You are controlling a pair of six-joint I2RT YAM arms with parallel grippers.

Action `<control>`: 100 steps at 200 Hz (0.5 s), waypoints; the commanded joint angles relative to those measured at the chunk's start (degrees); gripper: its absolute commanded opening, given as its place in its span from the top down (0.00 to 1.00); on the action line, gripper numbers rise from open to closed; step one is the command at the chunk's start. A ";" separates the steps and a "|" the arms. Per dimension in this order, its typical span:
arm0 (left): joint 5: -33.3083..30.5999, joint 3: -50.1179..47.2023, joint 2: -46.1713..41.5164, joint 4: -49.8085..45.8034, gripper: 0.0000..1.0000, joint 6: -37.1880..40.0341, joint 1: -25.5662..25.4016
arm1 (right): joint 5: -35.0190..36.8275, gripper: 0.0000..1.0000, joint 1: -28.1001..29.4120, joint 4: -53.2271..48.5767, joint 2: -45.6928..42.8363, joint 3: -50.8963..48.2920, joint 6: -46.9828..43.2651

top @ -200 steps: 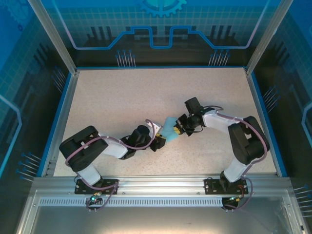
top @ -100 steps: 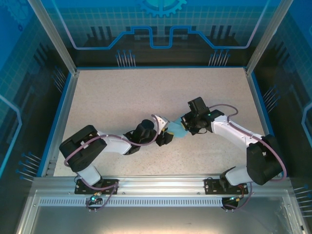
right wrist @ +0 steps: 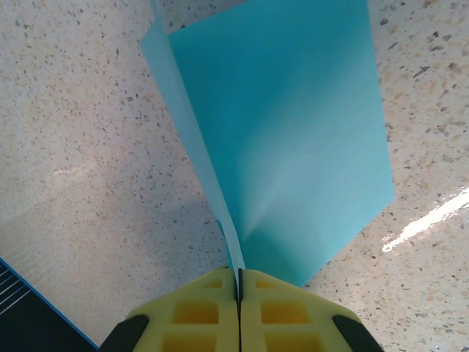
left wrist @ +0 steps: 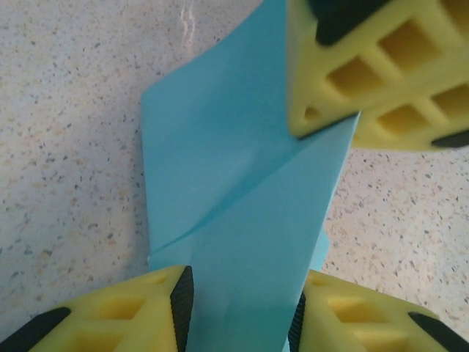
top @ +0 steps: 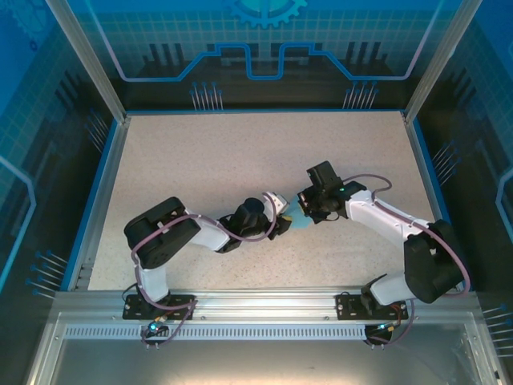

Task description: Fold a paper plane with a square sheet of paper (pick it up from the middle)

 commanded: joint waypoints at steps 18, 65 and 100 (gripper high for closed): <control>-0.85 1.34 1.26 3.13 0.66 1.06 -0.53 | -1.40 0.95 0.60 -0.83 1.97 -0.16 1.16; -0.84 0.66 1.87 2.78 0.85 -2.52 -0.49 | -2.52 0.78 0.23 -0.65 2.50 0.59 -1.93; -0.39 0.04 1.77 1.74 0.89 -7.64 -0.39 | -2.97 0.51 -1.53 -1.02 1.30 1.33 -11.31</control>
